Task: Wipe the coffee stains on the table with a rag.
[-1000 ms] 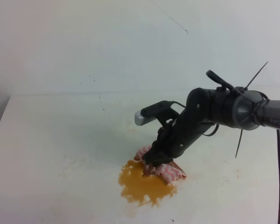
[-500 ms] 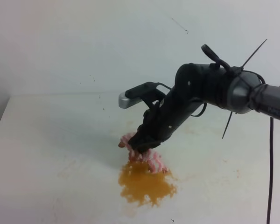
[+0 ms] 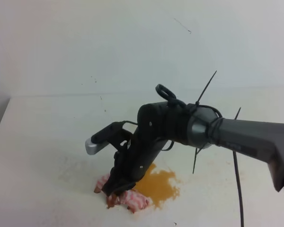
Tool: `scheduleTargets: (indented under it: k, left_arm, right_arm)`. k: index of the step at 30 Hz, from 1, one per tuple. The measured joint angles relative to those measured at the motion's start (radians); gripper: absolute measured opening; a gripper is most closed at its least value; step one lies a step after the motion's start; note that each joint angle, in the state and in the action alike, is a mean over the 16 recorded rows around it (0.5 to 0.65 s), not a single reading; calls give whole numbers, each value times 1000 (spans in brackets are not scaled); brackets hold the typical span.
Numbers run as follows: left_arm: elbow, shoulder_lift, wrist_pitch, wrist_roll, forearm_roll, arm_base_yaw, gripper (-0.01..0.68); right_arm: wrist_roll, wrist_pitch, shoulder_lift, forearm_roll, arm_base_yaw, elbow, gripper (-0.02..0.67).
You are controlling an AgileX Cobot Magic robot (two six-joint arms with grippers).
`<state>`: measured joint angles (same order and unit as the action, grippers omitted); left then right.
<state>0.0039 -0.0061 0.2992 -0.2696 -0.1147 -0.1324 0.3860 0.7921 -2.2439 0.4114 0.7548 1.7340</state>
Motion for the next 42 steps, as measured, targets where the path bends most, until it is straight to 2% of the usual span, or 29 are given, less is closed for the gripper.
scheduleTargets:
  k: [8, 17, 24, 31, 42]
  left_arm:
    - [0, 4, 4, 0, 0, 0, -3]
    - [2, 6, 6, -1, 0, 0, -3]
    - [2, 6, 6, -2, 0, 0, -3]
    - [8, 6, 6, -2, 0, 0, -3]
    - [10, 4, 4, 0, 0, 0, -3]
  right_arm:
    - [-54, -34, -50, -39, -12, 11, 39]
    - [-107, -55, -62, -74, -104, 32, 39]
    - [-88, -53, -60, -75, -163, 39, 39]
    - [4, -75, -30, -98, -182, 39, 39]
    - [290, -94, 11, -172, -215, 44, 39]
